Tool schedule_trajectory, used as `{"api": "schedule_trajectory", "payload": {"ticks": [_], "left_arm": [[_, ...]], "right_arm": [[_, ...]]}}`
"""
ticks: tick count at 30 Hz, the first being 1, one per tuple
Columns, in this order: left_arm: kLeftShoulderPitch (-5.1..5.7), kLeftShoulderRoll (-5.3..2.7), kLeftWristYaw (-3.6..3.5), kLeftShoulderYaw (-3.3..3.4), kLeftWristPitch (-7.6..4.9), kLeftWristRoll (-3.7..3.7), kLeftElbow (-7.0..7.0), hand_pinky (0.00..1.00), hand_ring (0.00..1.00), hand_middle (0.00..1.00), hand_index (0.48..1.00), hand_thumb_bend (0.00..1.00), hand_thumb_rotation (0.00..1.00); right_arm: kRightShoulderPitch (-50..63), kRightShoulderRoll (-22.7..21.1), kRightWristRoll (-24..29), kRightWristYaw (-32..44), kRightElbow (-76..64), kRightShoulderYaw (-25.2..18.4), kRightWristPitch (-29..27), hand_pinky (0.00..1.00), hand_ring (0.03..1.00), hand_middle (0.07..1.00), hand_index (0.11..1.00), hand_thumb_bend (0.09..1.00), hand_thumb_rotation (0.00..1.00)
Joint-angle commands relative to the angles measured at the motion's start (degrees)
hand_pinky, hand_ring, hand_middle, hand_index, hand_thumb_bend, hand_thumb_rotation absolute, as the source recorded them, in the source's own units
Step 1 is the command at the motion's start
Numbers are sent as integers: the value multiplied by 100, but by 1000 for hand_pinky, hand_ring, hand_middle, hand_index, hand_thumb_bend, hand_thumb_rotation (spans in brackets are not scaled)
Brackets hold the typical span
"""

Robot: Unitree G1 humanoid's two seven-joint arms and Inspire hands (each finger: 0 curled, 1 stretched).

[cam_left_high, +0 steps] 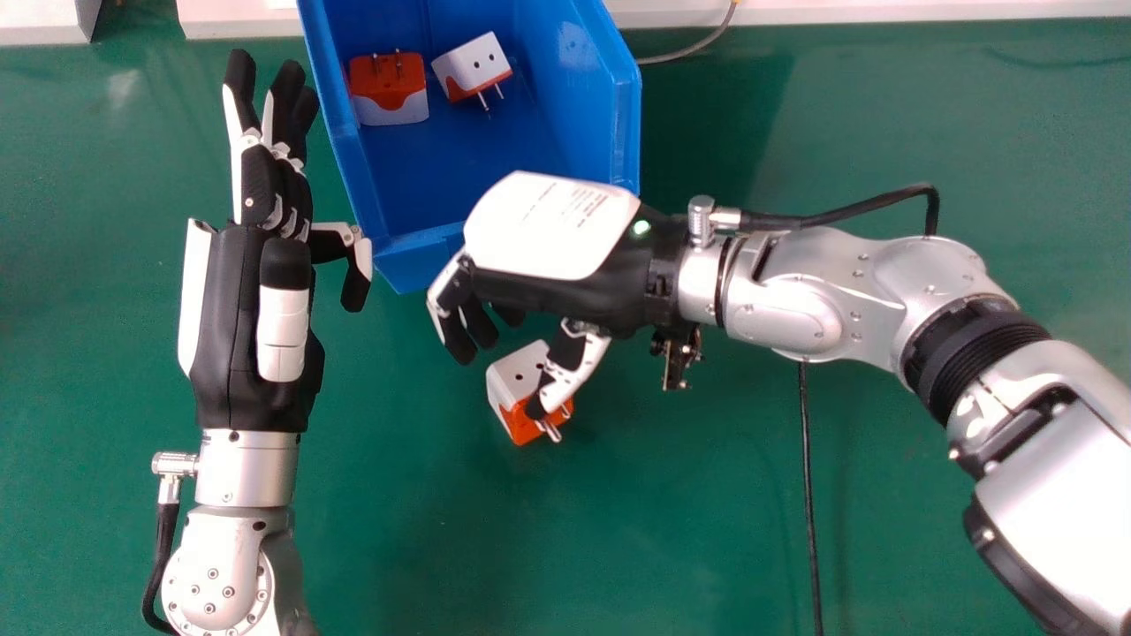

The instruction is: Pick all objects and put in blue box

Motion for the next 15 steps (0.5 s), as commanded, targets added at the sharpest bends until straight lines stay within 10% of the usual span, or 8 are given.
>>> {"api": "schedule_trajectory", "payload": {"ticks": [1, 15], "left_arm": [[-41, 20, -13, 4, -102, 54, -36, 0, 1000, 1000, 921, 1000, 961], [-54, 29, 9, 21, -111, 87, -32, 0, 1000, 1000, 922, 1000, 962]], "right_arm": [[-294, -93, 186, -71, -165, -150, -69, 411, 418, 498, 506, 517, 0], [-296, -106, 90, -123, -228, -129, 22, 401, 409, 500, 512, 516, 0]]}}
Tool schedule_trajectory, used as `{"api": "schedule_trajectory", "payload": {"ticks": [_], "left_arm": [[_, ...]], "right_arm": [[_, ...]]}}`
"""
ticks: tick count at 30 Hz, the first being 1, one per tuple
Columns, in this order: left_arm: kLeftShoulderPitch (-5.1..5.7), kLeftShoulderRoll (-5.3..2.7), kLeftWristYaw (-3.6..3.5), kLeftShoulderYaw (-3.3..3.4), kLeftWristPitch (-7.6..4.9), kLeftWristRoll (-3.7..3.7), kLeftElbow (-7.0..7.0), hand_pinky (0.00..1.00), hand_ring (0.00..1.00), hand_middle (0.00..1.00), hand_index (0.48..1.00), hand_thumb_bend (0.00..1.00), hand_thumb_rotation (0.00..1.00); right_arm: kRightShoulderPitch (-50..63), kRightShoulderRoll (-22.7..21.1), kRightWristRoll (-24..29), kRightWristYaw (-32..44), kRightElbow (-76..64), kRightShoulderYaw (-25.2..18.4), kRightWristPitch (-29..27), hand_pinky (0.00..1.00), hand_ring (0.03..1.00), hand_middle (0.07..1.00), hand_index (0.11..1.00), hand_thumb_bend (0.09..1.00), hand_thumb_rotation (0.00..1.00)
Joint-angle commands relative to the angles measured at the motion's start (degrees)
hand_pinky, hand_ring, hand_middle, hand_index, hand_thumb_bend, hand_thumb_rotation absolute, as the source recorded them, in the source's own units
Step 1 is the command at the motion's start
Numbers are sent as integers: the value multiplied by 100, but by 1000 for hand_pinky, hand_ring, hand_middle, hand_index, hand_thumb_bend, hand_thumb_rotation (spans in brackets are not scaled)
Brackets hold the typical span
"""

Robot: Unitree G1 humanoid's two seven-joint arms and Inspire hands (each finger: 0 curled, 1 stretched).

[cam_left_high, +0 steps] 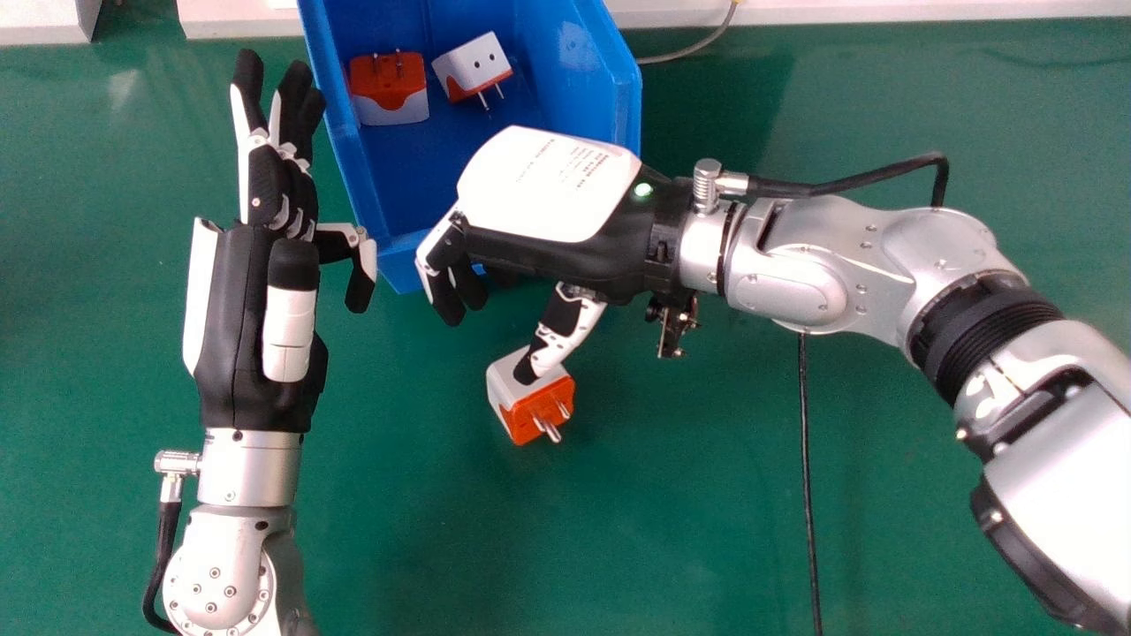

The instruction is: Pick all objects and put in blue box

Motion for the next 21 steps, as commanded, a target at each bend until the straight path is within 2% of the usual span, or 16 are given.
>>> {"api": "schedule_trajectory", "payload": {"ticks": [1, 3, 7, 10, 12, 13, 14, 18, 21], "left_arm": [[-55, 26, -11, 20, -120, 17, -29, 0, 1000, 1000, 922, 1000, 962], [-58, 27, -14, 23, -128, 16, -23, 0, 1000, 1000, 923, 1000, 962], [-65, 25, -53, 26, -148, -15, -5, 0, 1000, 1000, 923, 1000, 963], [-54, 23, -68, 23, -137, -23, -27, 0, 1000, 1000, 923, 1000, 963], [-48, 21, -80, 20, -133, -27, -46, 0, 1000, 1000, 922, 1000, 964], [-45, 18, -92, 18, -126, -37, -57, 0, 1000, 1000, 922, 1000, 964], [-45, 15, -104, 19, -119, -47, -59, 0, 1000, 1000, 921, 1000, 963], [-41, 4, -125, 24, -104, -67, -68, 0, 1000, 1000, 919, 1000, 961], [-21, -13, -126, 19, -73, -69, -93, 0, 1000, 1000, 918, 1000, 958]], "right_arm": [[-120, 1, 134, 117, -22, -51, 38, 401, 409, 500, 512, 516, 0], [-86, 35, 205, 326, 22, -64, 86, 394, 404, 498, 517, 515, 0], [-17, 110, 443, 1309, 70, -117, 484, 407, 410, 502, 513, 516, 0], [38, 120, 514, 1528, 12, -108, 648, 407, 410, 502, 513, 516, 0], [73, 149, 563, 1593, 16, -106, 743, 503, 535, 612, 616, 688, 47], [88, 161, 579, 1611, 22, -107, 779, 503, 535, 612, 616, 688, 47], [98, 169, 558, 1602, 17, -84, 820, 577, 622, 693, 696, 801, 88], [117, 176, 548, 1606, -10, -37, 902, 665, 729, 792, 794, 936, 138], [160, 184, 501, 1503, 2, 14, 951, 692, 766, 825, 823, 975, 152]]}}
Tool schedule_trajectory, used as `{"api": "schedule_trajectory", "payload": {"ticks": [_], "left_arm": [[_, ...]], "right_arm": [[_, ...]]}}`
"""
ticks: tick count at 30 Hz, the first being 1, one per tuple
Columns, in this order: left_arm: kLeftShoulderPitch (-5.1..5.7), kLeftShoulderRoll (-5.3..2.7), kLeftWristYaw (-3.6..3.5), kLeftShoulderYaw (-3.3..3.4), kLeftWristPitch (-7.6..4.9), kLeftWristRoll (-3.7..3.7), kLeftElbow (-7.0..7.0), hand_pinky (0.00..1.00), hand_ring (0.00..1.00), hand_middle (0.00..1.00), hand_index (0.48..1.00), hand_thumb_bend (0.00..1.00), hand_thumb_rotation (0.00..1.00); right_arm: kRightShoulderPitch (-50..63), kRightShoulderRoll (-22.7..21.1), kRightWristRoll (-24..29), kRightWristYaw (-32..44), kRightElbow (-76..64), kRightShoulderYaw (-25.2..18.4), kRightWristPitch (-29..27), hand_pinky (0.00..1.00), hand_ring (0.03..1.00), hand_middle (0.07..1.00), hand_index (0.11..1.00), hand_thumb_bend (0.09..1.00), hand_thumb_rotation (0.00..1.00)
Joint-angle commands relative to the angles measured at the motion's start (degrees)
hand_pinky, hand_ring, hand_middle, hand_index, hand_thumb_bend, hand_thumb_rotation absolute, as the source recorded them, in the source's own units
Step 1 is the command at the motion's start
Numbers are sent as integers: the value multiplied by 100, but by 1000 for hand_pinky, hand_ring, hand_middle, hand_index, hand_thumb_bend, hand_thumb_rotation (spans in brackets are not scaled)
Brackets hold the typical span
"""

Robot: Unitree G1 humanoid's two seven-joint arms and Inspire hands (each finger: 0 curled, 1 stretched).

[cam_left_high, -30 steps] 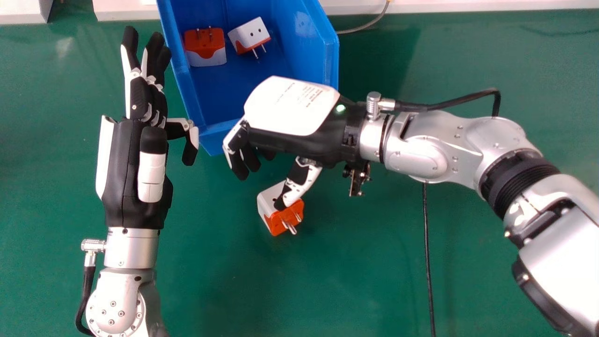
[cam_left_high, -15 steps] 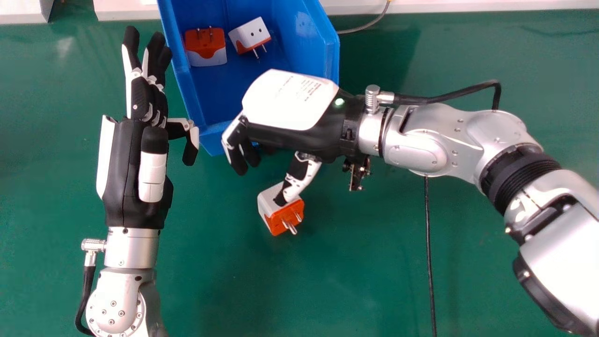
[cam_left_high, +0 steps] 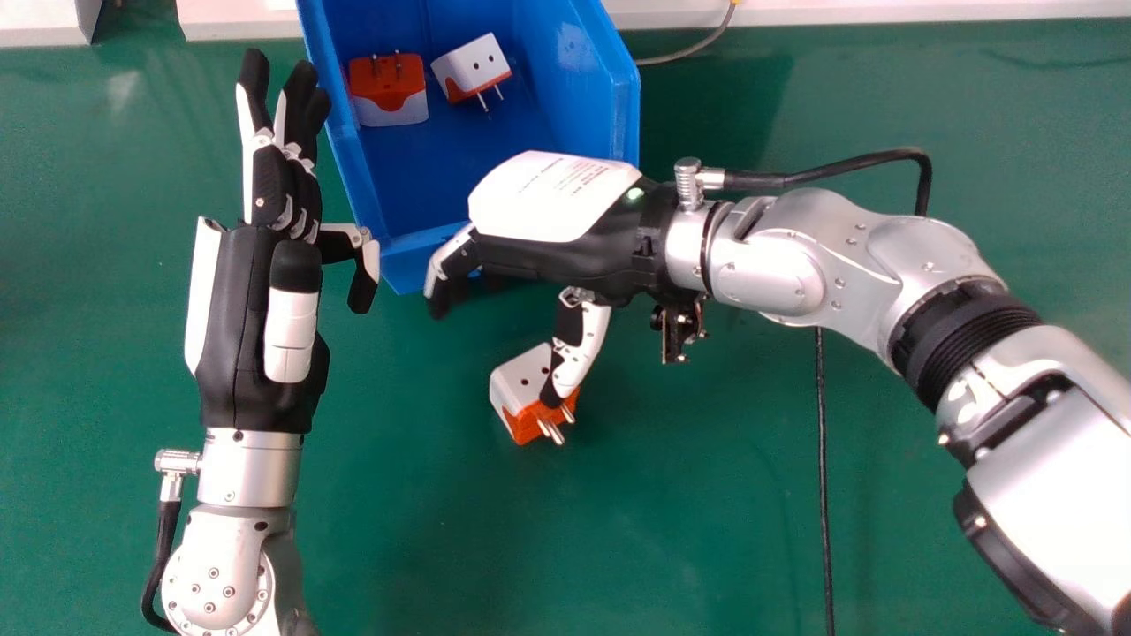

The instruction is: Pick all objects and put in blue box

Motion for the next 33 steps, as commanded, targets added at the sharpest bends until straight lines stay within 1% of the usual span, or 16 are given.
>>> {"api": "schedule_trajectory", "payload": {"ticks": [1, 6, 11, 18, 24, 27, 31, 33], "left_arm": [[-12, -12, -7, 14, -62, -34, -105, 0, 1000, 1000, 918, 1000, 958], [-14, -9, 26, 20, -55, -18, -104, 0, 1000, 1000, 917, 1000, 958], [-42, -2, 50, 15, -59, -2, -59, 0, 1000, 1000, 915, 1000, 958], [-59, 12, 95, 17, -100, 34, -46, 0, 1000, 1000, 914, 1000, 960], [-77, 10, 100, 5, -92, 45, -43, 0, 1000, 1000, 914, 1000, 961], [-74, 7, 83, 5, -88, 30, -49, 0, 1000, 1000, 914, 1000, 962], [-67, 13, 70, 14, -110, 18, -37, 0, 1000, 1000, 914, 1000, 961], [-69, 13, 64, 17, -119, 15, -24, 0, 1000, 1000, 913, 1000, 961]], "right_arm": [[110, -33, -103, -88, -3, 97, 74, 696, 772, 832, 829, 980, 153], [118, -24, -210, -242, 19, 185, 94, 705, 789, 846, 842, 991, 161], [73, -40, -309, -258, 27, 213, 74, 708, 802, 859, 857, 996, 169], [56, -51, -369, -207, 63, 262, 52, 710, 814, 874, 873, 1000, 186], [77, -16, -423, -364, 80, 349, 99, 709, 812, 874, 874, 1000, 192], [88, -13, -498, -584, 96, 393, 61, 692, 797, 860, 860, 1000, 181], [139, 16, -659, -1179, 163, 463, -104, 672, 768, 826, 830, 991, 149], [137, 20, -710, -1366, 197, 508, -147, 630, 713, 764, 777, 963, 102]]}}
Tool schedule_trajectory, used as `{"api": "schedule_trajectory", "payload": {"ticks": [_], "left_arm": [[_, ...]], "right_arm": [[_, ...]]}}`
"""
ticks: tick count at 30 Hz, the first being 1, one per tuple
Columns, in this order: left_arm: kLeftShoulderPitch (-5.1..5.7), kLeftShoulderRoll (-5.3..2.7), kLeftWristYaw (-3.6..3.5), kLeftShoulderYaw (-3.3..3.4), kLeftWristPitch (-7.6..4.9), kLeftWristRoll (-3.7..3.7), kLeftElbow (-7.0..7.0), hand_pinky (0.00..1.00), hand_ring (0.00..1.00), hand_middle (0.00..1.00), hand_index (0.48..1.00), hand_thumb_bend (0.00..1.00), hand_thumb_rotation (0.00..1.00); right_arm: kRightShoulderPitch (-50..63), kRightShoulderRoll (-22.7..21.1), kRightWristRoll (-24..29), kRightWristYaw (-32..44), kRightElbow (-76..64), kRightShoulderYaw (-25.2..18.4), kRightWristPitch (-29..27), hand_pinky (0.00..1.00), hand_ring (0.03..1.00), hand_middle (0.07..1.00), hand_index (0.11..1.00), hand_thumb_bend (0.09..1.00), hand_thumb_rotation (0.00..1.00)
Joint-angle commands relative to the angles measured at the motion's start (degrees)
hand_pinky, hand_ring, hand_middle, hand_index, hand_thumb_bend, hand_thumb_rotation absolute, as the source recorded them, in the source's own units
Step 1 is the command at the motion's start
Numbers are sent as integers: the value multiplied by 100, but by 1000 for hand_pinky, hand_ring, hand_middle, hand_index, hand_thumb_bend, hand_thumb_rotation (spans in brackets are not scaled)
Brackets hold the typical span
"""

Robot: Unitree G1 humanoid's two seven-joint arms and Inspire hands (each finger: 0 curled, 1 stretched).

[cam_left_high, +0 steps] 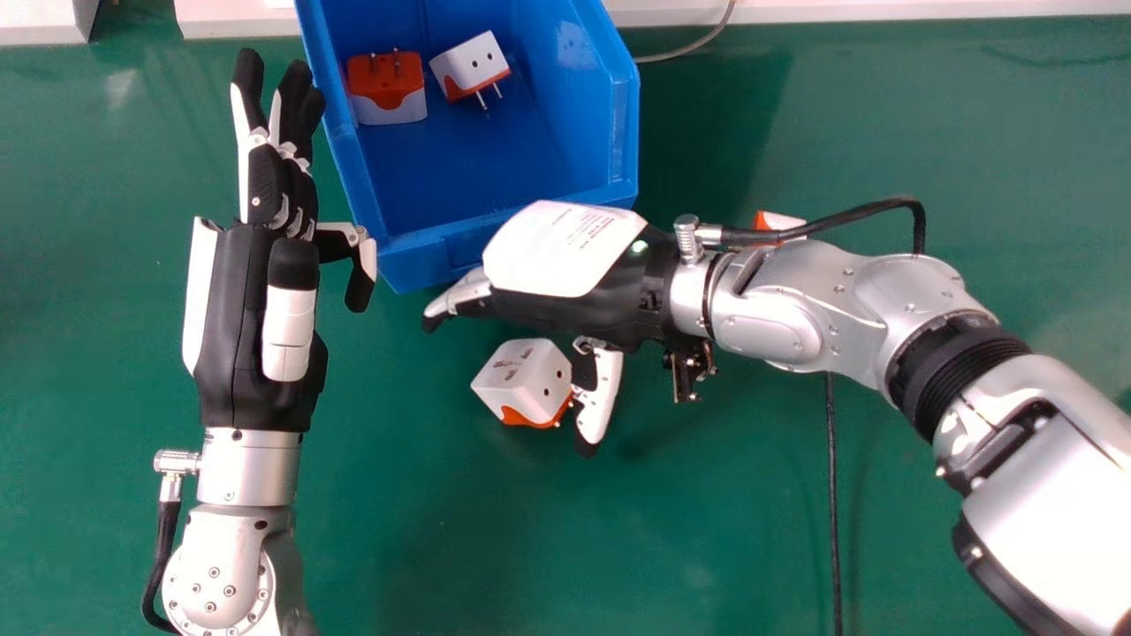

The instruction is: Pick all objects and put in blue box

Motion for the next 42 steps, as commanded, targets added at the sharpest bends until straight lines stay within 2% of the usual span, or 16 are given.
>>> {"api": "schedule_trajectory", "payload": {"ticks": [1, 2, 5, 8, 9, 10, 13, 18, 26, 34, 42], "left_arm": [[-62, 12, -35, 19, -127, -12, -19, 0, 1000, 1000, 913, 1000, 961], [-58, 12, -30, 20, -128, -8, -22, 0, 1000, 1000, 913, 1000, 962], [-45, 16, -21, 28, -131, -2, -32, 0, 1000, 1000, 913, 1000, 963], [-44, 19, -19, 38, -153, -6, -25, 0, 1000, 1000, 913, 1000, 963], [-43, 19, -18, 40, -159, -6, -24, 0, 1000, 1000, 913, 1000, 963], [-40, 20, -18, 41, -165, -7, -28, 0, 1000, 1000, 913, 1000, 963], [-41, 16, -38, 46, -171, -32, -15, 0, 1000, 1000, 915, 1000, 968], [-47, -1, -81, 61, -148, -82, -8, 0, 1000, 1000, 915, 1000, 970], [-19, -20, -129, 58, -86, -138, -61, 0, 1000, 1000, 910, 1000, 971], [1, -9, -118, 58, -135, -106, -71, 0, 1000, 1000, 899, 1000, 971], [-1, 1, -116, 58, -131, -86, -41, 0, 1000, 1000, 901, 1000, 972]], "right_arm": [[-97, 11, -45, -283, 19, 51, -94, 630, 713, 764, 777, 963, 102], [-94, 12, -65, -364, 35, 60, -121, 595, 673, 720, 735, 944, 69], [-85, 16, -110, -602, 83, 85, -217, 551, 627, 674, 682, 917, 36], [-90, 16, -153, -838, 126, 124, -336, 532, 604, 653, 663, 903, 29], [-95, 17, -160, -888, 141, 135, -364, 513, 580, 617, 632, 828, 23], [-100, 16, -175, -947, 147, 150, -385, 513, 580, 617, 632, 828, 23], [-116, 2, -258, -1177, 149, 212, -423, 440, 490, 536, 574, 681, 11], [-130, -5, -307, -1407, 177, 230, -466, 384, 428, 493, 543, 605, 5], [-143, -22, -316, -1483, 167, 240, -468, 363, 409, 478, 522, 567, 2], [-176, -45, -251, -1317, 202, 224, -531, 352, 396, 477, 512, 538, 0], [-227, -108, -145, -1182, 196, 116, -623, 360, 397, 488, 515, 527, 0]]}}
